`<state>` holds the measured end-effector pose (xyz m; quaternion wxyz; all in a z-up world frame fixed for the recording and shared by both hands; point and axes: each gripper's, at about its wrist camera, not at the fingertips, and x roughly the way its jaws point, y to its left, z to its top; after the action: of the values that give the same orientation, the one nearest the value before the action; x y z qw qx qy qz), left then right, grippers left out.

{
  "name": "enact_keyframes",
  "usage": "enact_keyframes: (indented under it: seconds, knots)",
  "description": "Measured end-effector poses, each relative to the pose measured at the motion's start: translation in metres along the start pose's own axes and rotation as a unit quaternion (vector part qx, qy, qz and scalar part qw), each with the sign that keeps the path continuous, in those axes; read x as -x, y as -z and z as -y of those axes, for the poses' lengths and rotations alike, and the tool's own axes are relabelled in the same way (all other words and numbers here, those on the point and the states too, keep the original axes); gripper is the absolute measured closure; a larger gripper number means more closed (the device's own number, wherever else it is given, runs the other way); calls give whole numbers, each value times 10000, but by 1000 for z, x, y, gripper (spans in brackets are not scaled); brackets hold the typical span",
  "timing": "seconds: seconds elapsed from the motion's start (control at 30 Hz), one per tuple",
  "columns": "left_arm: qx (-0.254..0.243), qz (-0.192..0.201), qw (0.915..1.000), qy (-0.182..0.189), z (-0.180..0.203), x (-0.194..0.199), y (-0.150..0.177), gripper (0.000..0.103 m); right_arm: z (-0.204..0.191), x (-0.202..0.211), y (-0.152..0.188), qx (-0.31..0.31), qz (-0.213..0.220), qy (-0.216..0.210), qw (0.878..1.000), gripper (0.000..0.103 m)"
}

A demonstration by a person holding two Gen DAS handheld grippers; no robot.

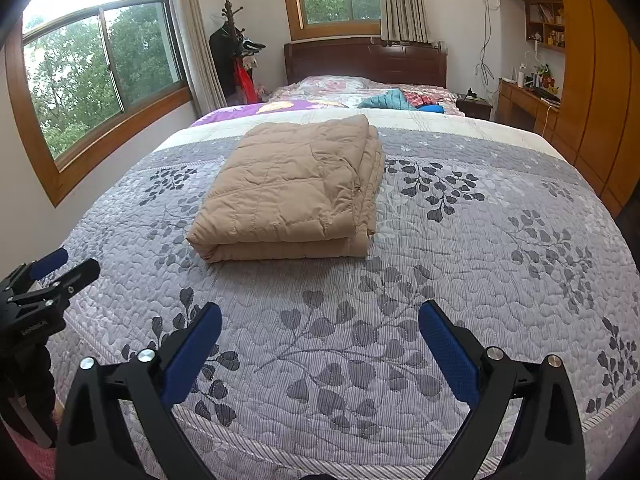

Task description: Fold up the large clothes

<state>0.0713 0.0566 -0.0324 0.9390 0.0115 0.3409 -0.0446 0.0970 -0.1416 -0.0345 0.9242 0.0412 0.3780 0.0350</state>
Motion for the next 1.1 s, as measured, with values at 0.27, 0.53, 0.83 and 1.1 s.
enact_keyframes:
  seconds: [0.27,0.53,0.83,1.1]
  knots:
    - [-8,-4,10000,7,-1,-1,0,7,0,0,0,6,-7,-5,10000,4]
    - [-36,-17,10000,18,-1,-2,0,7,-1,0,0,8,-10,-1,10000,4]
    - [-64,-56,9999,53,0,-3,0,7,1,-3,-2,44,-35,-21,10000,4]
    - [-63,-76,9999,123,1,-4,1,7,3,-5,-2,38,-67,-29,10000,4]
